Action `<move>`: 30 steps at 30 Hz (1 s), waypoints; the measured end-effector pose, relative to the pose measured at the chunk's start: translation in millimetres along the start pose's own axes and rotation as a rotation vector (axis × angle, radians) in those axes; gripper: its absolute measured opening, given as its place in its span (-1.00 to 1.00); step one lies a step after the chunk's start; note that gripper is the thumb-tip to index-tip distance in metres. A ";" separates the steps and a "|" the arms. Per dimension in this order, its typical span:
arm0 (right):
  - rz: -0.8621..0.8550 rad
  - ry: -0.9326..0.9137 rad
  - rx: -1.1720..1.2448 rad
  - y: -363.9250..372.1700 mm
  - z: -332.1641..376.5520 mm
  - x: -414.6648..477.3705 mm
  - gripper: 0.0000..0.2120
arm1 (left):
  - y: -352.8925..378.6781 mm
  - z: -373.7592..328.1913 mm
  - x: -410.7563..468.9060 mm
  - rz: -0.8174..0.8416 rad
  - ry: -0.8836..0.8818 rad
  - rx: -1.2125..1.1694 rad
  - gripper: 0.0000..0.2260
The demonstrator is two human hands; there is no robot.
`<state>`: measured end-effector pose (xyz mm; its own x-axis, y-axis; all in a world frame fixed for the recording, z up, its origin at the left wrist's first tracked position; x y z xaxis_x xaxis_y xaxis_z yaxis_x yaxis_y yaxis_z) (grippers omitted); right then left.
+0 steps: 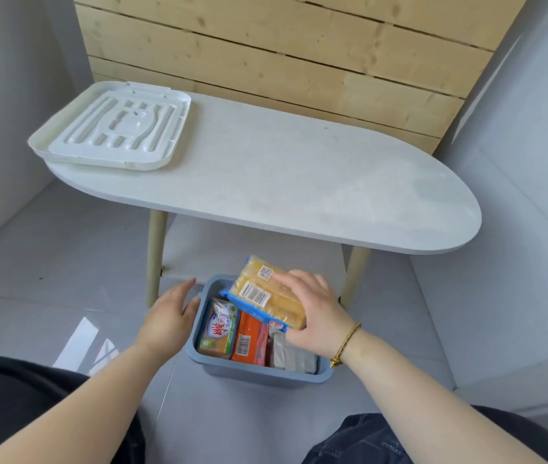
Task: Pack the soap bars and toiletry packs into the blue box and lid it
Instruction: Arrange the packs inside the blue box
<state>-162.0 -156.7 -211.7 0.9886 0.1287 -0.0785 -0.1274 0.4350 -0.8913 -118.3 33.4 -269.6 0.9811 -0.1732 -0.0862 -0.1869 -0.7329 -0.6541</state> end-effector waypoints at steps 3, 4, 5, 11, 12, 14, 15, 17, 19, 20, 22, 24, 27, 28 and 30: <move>0.116 0.111 -0.028 38.0 -30.8 13.1 -0.33 | 23.9 16.5 4.8 0.097 -0.043 0.046 -0.61; 0.151 0.138 -0.039 50.4 -40.5 19.2 -0.34 | 32.3 21.3 7.4 0.121 -0.052 0.060 -0.61; 0.175 0.163 -0.048 60.4 -48.7 24.7 -0.35 | 39.6 24.5 9.4 0.140 -0.057 0.075 -0.62; 0.246 0.220 -0.010 110.1 -77.5 61.9 -0.32 | 76.5 47.9 26.3 0.219 -0.084 0.173 -0.59; 0.256 0.215 -0.011 118.1 -79.3 66.6 -0.32 | 80.3 52.3 28.4 0.225 -0.091 0.188 -0.57; 0.284 0.206 0.010 133.6 -81.2 72.9 -0.29 | 86.2 58.3 32.7 0.236 -0.088 0.216 -0.54; 0.306 0.211 0.033 141.6 -83.0 74.8 -0.27 | 88.8 60.7 35.3 0.241 -0.084 0.231 -0.53; 0.366 0.234 0.043 157.4 -88.5 74.7 -0.24 | 95.3 64.5 40.1 0.252 -0.068 0.257 -0.51; 0.404 0.246 -0.020 168.8 -94.8 73.5 -0.23 | 104.6 67.0 45.4 0.270 -0.048 0.298 -0.51; 0.405 0.248 -0.049 171.7 -96.1 73.5 -0.23 | 109.3 67.9 47.6 0.277 -0.044 0.328 -0.51; 0.384 0.275 -0.043 174.1 -96.5 72.2 -0.26 | 119.5 69.0 51.0 0.281 -0.055 0.364 -0.49; 0.298 0.305 0.014 168.0 -94.5 71.7 -0.32 | 126.7 67.7 55.0 0.262 -0.077 0.335 -0.47; 0.141 0.340 0.031 155.1 -92.8 67.2 -0.44 | 133.5 64.2 62.9 0.267 -0.083 0.297 -0.44; 0.118 0.356 0.022 153.0 -92.4 63.9 -0.48 | 137.3 62.2 65.6 0.299 -0.061 0.325 -0.44; 0.099 0.372 -0.013 154.3 -91.4 56.2 -0.53 | 149.2 54.2 70.4 0.390 0.025 0.407 -0.45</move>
<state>-118.7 -163.7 -394.5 0.9334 -0.1638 -0.3193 -0.2254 0.4250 -0.8767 -74.4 -52.5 -414.0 0.8410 -0.3996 -0.3647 -0.4958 -0.2997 -0.8151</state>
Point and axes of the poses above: each hand's wrist, its own x-axis towards the middle knuckle, its own y-axis out of the palm, z = x × y, the point moved 8 cm from there along x, towards the middle knuckle, and after that the axes turned 6 degrees about y, right-handed, at the moved point
